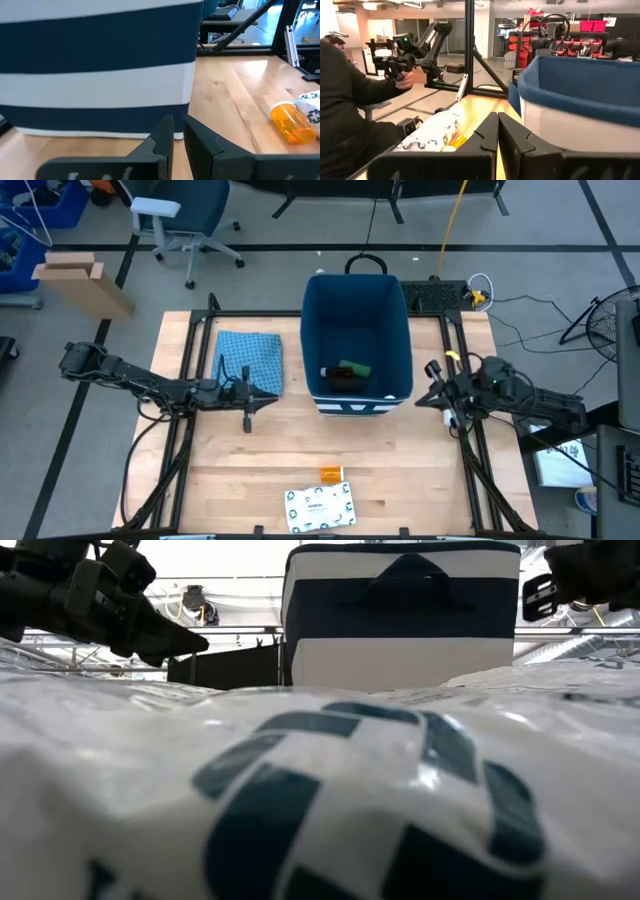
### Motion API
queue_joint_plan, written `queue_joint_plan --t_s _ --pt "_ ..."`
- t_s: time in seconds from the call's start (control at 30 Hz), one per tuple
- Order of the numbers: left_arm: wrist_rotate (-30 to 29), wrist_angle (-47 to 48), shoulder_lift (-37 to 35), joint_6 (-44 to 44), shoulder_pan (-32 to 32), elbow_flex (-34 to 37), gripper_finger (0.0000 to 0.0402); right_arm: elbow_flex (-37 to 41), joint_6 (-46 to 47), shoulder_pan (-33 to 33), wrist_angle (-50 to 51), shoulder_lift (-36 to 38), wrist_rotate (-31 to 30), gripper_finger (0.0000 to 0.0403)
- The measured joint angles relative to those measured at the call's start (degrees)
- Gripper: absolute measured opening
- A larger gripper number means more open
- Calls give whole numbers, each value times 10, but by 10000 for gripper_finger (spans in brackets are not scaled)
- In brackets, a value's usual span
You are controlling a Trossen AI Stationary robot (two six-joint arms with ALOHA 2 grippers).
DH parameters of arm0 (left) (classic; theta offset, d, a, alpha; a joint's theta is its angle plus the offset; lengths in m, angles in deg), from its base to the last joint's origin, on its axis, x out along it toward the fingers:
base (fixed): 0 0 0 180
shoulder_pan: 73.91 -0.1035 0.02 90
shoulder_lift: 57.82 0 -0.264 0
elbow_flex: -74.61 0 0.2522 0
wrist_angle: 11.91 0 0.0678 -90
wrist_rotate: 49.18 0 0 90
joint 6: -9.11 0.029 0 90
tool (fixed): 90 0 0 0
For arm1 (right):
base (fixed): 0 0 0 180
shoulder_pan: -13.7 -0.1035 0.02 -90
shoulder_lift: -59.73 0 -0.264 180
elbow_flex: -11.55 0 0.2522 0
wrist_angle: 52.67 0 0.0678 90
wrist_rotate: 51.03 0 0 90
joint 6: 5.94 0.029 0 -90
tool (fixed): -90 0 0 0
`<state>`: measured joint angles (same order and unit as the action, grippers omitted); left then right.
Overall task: Pick & place medical supplies in basket/bin
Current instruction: Put the orange pill bottle into the blue bin
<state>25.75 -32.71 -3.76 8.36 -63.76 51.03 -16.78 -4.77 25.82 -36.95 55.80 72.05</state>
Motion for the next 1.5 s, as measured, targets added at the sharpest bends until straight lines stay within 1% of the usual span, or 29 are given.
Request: queue_joint_plan --t_s 0.23,0.3,0.4,0.47,0.57,0.7,0.77,0.83,0.9,1.07,1.13,1.27,1.33,1.43,1.5 --pt "2 1 0 -49 2 0 47 73 11 -15 -146 1 3 0" --pt "8 1 4 -50 10 -1 47 80 4 -17 -167 1 17 0" --pt "15 2 40 -39 44 -24 46 80 5 -17 -176 1 47 0" --pt "13 1 78 -35 65 -56 46 80 10 -17 -177 1 59 0" --pt "9 23 141 -17 87 -117 46 80 11 -17 -176 1 61 0" --pt "-21 59 206 13 106 -181 46 80 17 -17 -174 1 61 0" --pt "-24 37 228 33 112 -188 46 80 26 -17 -167 1 61 0" --pt "0 -4 242 50 117 -189 46 80 30 -17 -165 1 61 0" --pt "9 -18 244 60 123 -189 46 80 33 -17 -167 1 61 0" --pt "-30 -7 243 75 133 -189 46 80 11 -17 -167 1 55 0" --pt "-32 -7 243 90 132 -189 42 79 0 -17 -169 1 41 0" --pt "-33 5 242 101 120 -189 12 41 -17 -17 -166 -3 28 0" --pt "-34 10 242 101 114 -186 5 -1 -30 -17 -146 -11 28 0" --pt "-35 10 242 97 107 -174 8 -79 -63 -17 -85 -36 27 0" --pt "-43 8 242 91 103 -163 6 -129 -79 -17 -50 -64 10 0"
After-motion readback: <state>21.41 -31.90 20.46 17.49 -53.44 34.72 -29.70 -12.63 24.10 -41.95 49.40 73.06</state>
